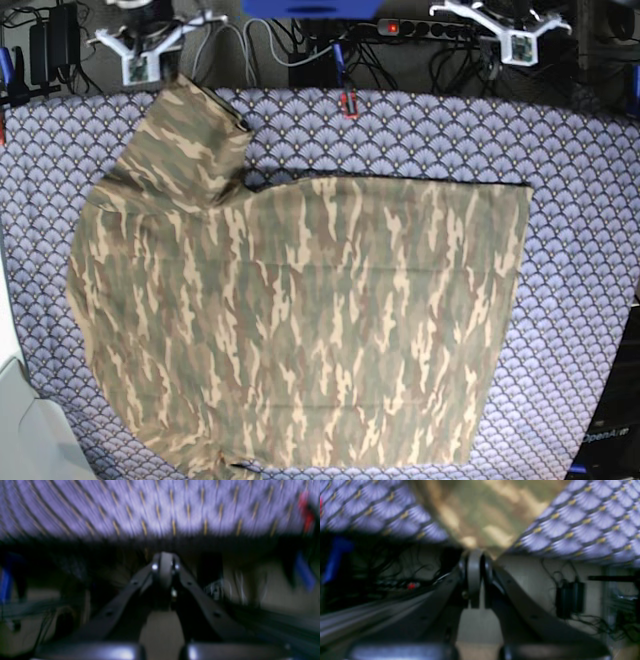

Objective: Fold the T-shirt properly
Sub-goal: 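Move the right gripper to the folded sleeve corner of the camouflage shirt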

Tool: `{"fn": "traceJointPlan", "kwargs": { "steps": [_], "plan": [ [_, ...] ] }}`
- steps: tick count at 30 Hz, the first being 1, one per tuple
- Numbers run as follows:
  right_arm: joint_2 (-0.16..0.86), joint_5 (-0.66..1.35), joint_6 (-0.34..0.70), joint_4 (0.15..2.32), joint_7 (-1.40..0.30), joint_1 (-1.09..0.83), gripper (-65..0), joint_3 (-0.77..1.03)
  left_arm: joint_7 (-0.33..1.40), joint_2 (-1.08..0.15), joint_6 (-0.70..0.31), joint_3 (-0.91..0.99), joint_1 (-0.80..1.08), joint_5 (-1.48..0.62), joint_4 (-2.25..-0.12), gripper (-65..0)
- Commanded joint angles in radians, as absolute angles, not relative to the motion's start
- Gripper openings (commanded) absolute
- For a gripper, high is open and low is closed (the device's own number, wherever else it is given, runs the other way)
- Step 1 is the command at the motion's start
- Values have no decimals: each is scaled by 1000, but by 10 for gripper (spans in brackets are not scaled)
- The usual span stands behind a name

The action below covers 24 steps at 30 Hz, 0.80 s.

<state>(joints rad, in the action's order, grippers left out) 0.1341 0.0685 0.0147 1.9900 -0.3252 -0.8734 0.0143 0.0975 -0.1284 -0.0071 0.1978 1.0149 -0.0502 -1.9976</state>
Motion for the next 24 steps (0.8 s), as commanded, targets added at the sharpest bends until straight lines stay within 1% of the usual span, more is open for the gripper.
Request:
{"fn": "traceJointPlan", "kwargs": {
  "steps": [1, 3, 5, 6, 9, 10, 11, 15, 16, 17, 20, 21, 24],
  "plan": [
    [136, 70, 12, 2008, -309, -860, -650, 35, 81, -131, -2, 216, 1020, -50, -2018, -649],
    [134, 71, 12, 2011, -340, -812, -650, 61, 81, -128, -2, 254, 975, -62, -2023, -648],
    [134, 71, 10, 2011, -375, -757, -650, 84, 107, -117, -7, 295, 926, -110, -2018, -613],
    [134, 71, 10, 2011, -392, -733, -650, 93, 145, -117, -8, 320, 906, -137, -2022, -583],
    [134, 71, 10, 2011, -466, -662, -650, 117, 283, -119, -12, 406, 832, -268, -2023, -444],
    [134, 71, 10, 2011, -503, -642, -650, 133, 326, -119, -12, 438, 811, -314, -2023, -411],
    [134, 71, 12, 2011, -535, -621, -635, 147, 361, -124, -13, 466, 791, -354, -2022, -395],
    [134, 73, 16, 2011, -627, -556, -540, 160, 493, -127, -21, 564, 717, -464, -2020, -392],
    [134, 73, 38, 2011, -641, -547, -519, 160, 522, -127, -39, 585, 699, -478, -2020, -392],
    [134, 74, 91, 2011, -647, -539, -500, 160, 547, -127, -64, 605, 679, -484, -2020, -392],
    [134, 140, 298, 2012, -656, -530, -455, 166, 613, -117, -125, 651, 642, -486, -2020, -393],
    [134, 170, 349, 2011, -656, -532, -445, 183, 633, -117, -139, 664, 631, -486, -2020, -393],
    [111, 305, 418, 2009, -684, -529, -422, 266, 674, -117, -160, 693, 613, -486, -2018, -393]
  ]
}}
